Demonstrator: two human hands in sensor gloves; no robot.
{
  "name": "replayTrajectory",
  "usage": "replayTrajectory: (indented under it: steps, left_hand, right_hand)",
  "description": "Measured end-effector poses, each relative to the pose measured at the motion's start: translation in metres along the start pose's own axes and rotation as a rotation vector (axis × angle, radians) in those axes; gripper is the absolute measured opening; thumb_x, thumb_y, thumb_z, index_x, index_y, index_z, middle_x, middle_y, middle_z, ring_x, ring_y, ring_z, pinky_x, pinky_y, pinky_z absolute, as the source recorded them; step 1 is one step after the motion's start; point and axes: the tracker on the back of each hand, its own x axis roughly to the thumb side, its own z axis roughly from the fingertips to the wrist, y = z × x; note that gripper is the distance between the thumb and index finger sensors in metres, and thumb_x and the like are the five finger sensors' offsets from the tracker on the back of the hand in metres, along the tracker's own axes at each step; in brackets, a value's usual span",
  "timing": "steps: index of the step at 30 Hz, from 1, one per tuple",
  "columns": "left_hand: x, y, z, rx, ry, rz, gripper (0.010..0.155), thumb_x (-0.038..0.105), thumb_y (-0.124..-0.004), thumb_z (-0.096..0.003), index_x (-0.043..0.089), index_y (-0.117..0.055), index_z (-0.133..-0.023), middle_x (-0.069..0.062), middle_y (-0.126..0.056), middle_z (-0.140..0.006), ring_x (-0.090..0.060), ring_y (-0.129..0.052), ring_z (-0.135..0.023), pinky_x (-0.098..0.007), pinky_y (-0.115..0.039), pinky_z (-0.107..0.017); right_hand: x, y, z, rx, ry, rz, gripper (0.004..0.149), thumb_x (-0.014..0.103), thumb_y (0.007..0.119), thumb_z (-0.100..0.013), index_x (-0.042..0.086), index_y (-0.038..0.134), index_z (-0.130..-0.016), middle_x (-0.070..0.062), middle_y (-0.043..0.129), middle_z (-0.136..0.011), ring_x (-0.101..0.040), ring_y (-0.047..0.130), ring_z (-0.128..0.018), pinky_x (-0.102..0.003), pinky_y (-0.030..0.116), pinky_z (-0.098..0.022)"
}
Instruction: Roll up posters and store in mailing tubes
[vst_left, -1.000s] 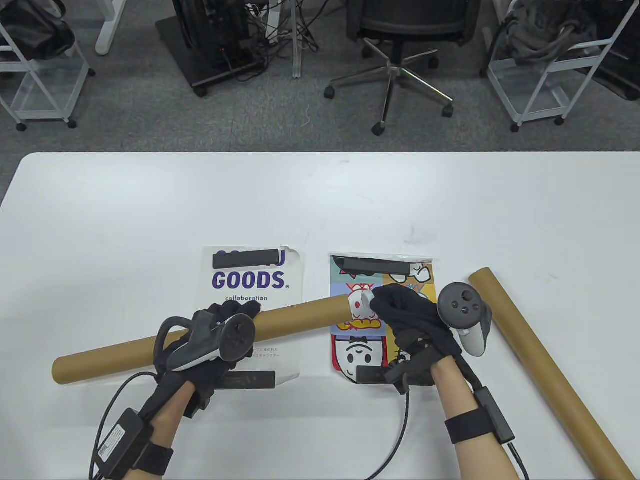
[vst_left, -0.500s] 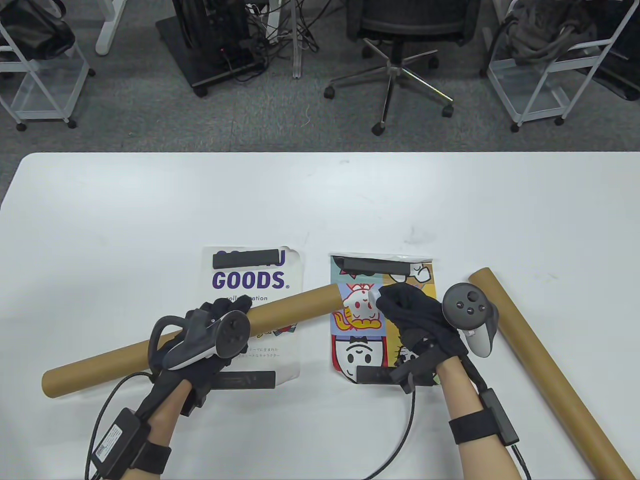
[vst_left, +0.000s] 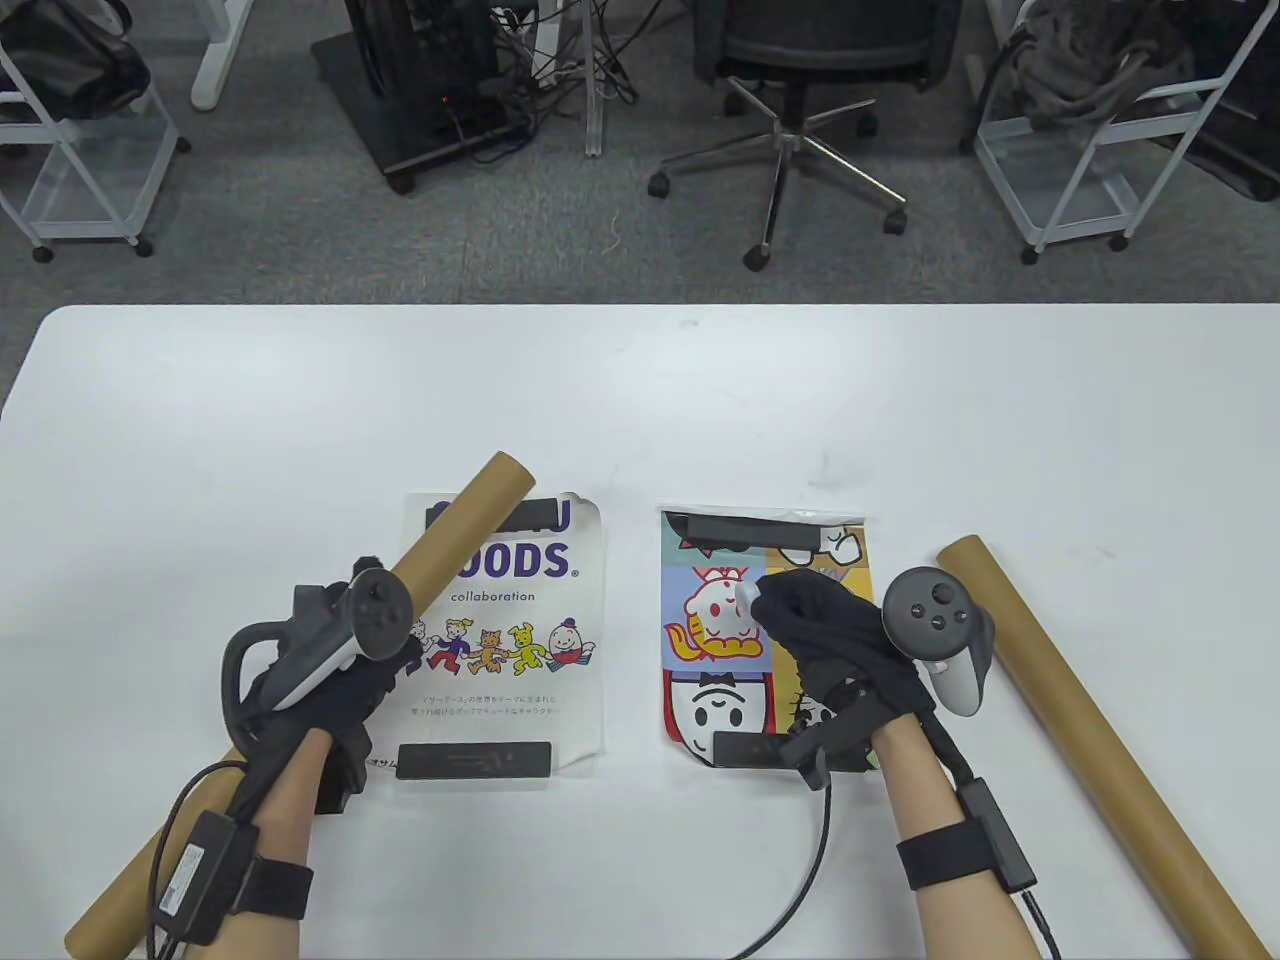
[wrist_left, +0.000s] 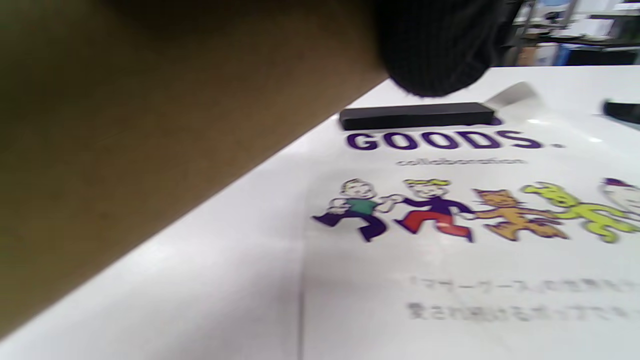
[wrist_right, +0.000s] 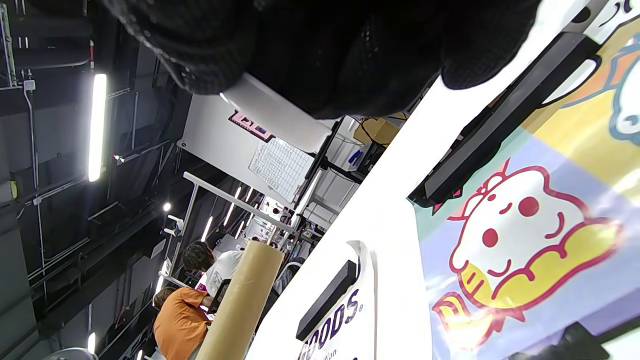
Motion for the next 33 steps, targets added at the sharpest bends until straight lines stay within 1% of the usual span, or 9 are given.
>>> replayTrajectory:
  steps: [4,8,13,16,18,25,27,30,33]
  left_hand:
    - [-0.018,-0.005,-0.007,-0.028,0.072,0.039,0.087,0.051,-0.070,-0.0567,0.009,-0.029,-0.121,-0.014,-0.067,-0.113,-0.037,-0.084,-0.092,-0.055,-0.077,-0.072]
    - [-0.034,-0.010,-0.013,-0.060,0.178,0.048,0.088,0.051,-0.069,-0.0570,0.007,-0.029,-0.121,-0.015,-0.067,-0.113,-0.038,-0.084,-0.092,-0.055,-0.077,-0.072]
    - [-0.048,-0.020,-0.018,-0.114,0.258,0.085,0.088,0.050,-0.067,-0.0579,0.004,-0.027,-0.121,-0.018,-0.065,-0.114,-0.039,-0.083,-0.093,-0.055,-0.077,-0.072]
    - [-0.053,-0.024,-0.020,-0.135,0.281,0.088,0.088,0.051,-0.067,-0.0579,0.004,-0.027,-0.121,-0.017,-0.065,-0.114,-0.039,-0.083,-0.092,-0.055,-0.077,-0.072]
    - [-0.056,-0.027,-0.020,-0.141,0.293,0.129,0.088,0.050,-0.067,-0.0579,0.004,-0.026,-0.121,-0.018,-0.064,-0.114,-0.040,-0.083,-0.092,-0.055,-0.076,-0.072]
    - [-0.057,-0.035,-0.023,-0.193,0.294,0.190,0.089,0.051,-0.067,-0.0578,0.003,-0.027,-0.121,-0.018,-0.063,-0.114,-0.040,-0.082,-0.092,-0.055,-0.076,-0.073]
    - [-0.057,-0.037,-0.024,-0.205,0.302,0.183,0.089,0.051,-0.067,-0.0577,0.003,-0.026,-0.121,-0.018,-0.063,-0.114,-0.038,-0.082,-0.091,-0.054,-0.076,-0.072]
    - [-0.055,-0.037,-0.024,-0.193,0.310,0.149,0.090,0.053,-0.068,-0.0567,0.004,-0.028,-0.121,-0.016,-0.064,-0.114,-0.037,-0.083,-0.090,-0.053,-0.077,-0.072]
    - [-0.052,-0.037,-0.024,-0.202,0.314,0.111,0.093,0.056,-0.069,-0.0553,0.005,-0.029,-0.121,-0.016,-0.063,-0.115,-0.037,-0.082,-0.091,-0.054,-0.075,-0.073]
  right_hand:
    - [0.000,0.001,0.000,0.010,0.005,0.001,0.039,0.035,0.074,-0.052,0.010,0.079,-0.082,-0.017,0.085,-0.082,-0.043,0.086,-0.067,-0.072,0.060,-0.065]
    - [0.001,0.001,0.000,0.015,0.010,-0.002,0.039,0.035,0.074,-0.052,0.010,0.079,-0.082,-0.017,0.085,-0.083,-0.043,0.086,-0.068,-0.072,0.060,-0.065]
    - [0.000,0.001,0.000,0.006,0.012,-0.006,0.039,0.035,0.074,-0.053,0.010,0.079,-0.082,-0.017,0.085,-0.083,-0.043,0.086,-0.068,-0.072,0.060,-0.065]
    - [0.000,0.001,0.000,0.011,0.016,-0.003,0.039,0.035,0.074,-0.053,0.010,0.079,-0.082,-0.017,0.085,-0.083,-0.043,0.086,-0.068,-0.073,0.060,-0.064]
    - [0.000,0.001,0.000,0.010,0.016,0.001,0.039,0.035,0.074,-0.053,0.010,0.079,-0.082,-0.017,0.085,-0.083,-0.043,0.086,-0.068,-0.073,0.060,-0.064]
    - [0.000,0.002,0.000,0.018,0.025,0.004,0.038,0.035,0.074,-0.053,0.010,0.079,-0.082,-0.018,0.084,-0.083,-0.043,0.085,-0.068,-0.073,0.059,-0.064]
    - [0.000,0.002,0.000,0.016,0.025,0.004,0.039,0.035,0.074,-0.053,0.010,0.079,-0.082,-0.018,0.084,-0.083,-0.043,0.085,-0.068,-0.073,0.059,-0.064]
    - [0.000,0.002,0.000,0.020,0.027,0.005,0.038,0.035,0.074,-0.053,0.010,0.079,-0.082,-0.018,0.084,-0.083,-0.043,0.085,-0.068,-0.073,0.059,-0.064]
    - [0.000,0.002,0.000,0.024,0.027,0.008,0.038,0.035,0.074,-0.053,0.010,0.079,-0.082,-0.018,0.084,-0.083,-0.043,0.085,-0.068,-0.073,0.059,-0.064]
